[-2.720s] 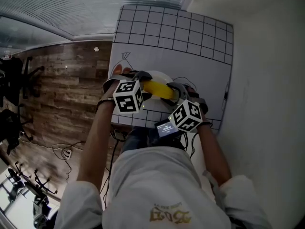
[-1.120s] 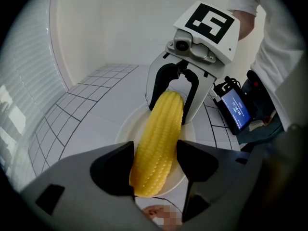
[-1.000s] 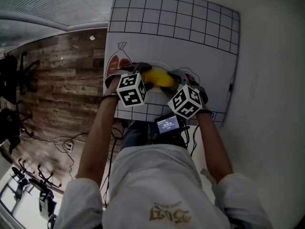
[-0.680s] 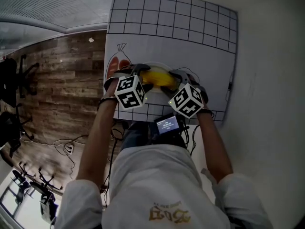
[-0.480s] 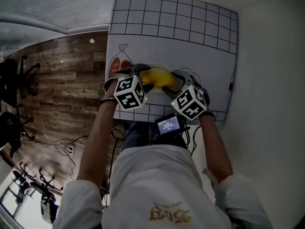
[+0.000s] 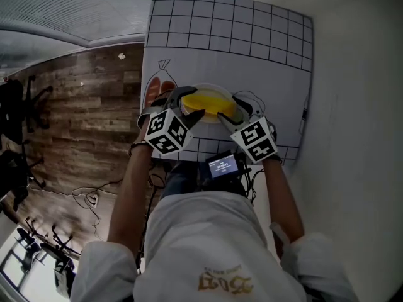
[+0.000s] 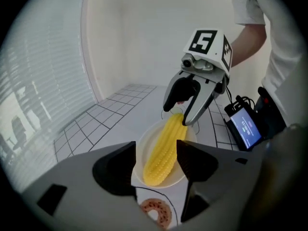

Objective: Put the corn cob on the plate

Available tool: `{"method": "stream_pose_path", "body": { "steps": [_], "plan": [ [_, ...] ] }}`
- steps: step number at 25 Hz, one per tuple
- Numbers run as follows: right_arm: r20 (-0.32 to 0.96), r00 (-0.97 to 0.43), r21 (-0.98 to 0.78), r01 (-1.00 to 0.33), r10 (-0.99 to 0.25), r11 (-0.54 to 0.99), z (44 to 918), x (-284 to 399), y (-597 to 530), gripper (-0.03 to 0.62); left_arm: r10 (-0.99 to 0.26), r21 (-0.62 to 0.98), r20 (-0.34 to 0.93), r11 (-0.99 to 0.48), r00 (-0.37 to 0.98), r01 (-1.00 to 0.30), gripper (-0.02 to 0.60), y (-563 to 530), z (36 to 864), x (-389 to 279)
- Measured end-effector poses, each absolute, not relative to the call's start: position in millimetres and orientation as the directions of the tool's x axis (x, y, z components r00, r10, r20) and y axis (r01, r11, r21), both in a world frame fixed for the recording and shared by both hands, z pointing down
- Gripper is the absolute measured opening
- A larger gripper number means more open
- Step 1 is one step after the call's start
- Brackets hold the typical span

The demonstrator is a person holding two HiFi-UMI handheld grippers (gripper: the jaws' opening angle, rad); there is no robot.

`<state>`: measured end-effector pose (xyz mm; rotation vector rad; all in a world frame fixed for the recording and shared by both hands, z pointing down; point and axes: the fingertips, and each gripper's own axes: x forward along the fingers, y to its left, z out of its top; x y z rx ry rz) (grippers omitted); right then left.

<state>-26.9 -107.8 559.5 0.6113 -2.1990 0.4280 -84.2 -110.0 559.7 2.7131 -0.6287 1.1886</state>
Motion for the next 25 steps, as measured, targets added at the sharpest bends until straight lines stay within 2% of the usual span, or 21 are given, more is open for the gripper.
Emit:
{"method": "stream_pose_path", "body": {
  "steps": [4, 7, 9, 12, 15, 20, 25],
  "plan": [
    [0.742, -0.577, -0.105, -0.602, -0.341, 0.791, 546, -21, -110, 0.249, -0.423, -0.056, 0.627, -0.862, 0.655, -0.504, 0.257, -112, 534, -88],
    [0.711, -0.584, -0.115, -0.647, -0.393, 0.754, 534, -17, -112, 0.248, -0.496, -0.07, 0.566, -0.825, 0.659, -0.561, 0.126, -114, 517, -93],
    [0.693, -0.583, -0.119, -0.673, -0.424, 0.73, 524, -14, -111, 0.227, -0.541, -0.042, 0.521, -0.789, 0.661, -0.613, 0.091, -117, 505, -98],
    [0.655, -0.57, -0.112, -0.723, -0.496, 0.682, 506, -5, -111, 0.154, -0.624, 0.041, 0.414, -0.715, 0.663, -0.698, 0.025, -126, 474, -106],
    [0.613, -0.544, -0.09, -0.769, -0.574, 0.633, 488, 5, -115, 0.012, -0.683, 0.111, 0.334, -0.656, 0.65, -0.746, 0.009, -130, 450, -112],
    [0.516, -0.53, -0.037, -0.799, -0.673, 0.601, 449, 10, -121, 0.008, -0.749, 0.122, 0.269, -0.598, 0.606, -0.792, 0.008, -127, 422, -120],
    [0.384, -0.535, -0.008, -0.817, -0.753, 0.577, 399, 15, -119, 0.008, -0.777, 0.05, 0.192, -0.602, 0.599, -0.797, 0.008, -117, 376, -114]
  ]
}}
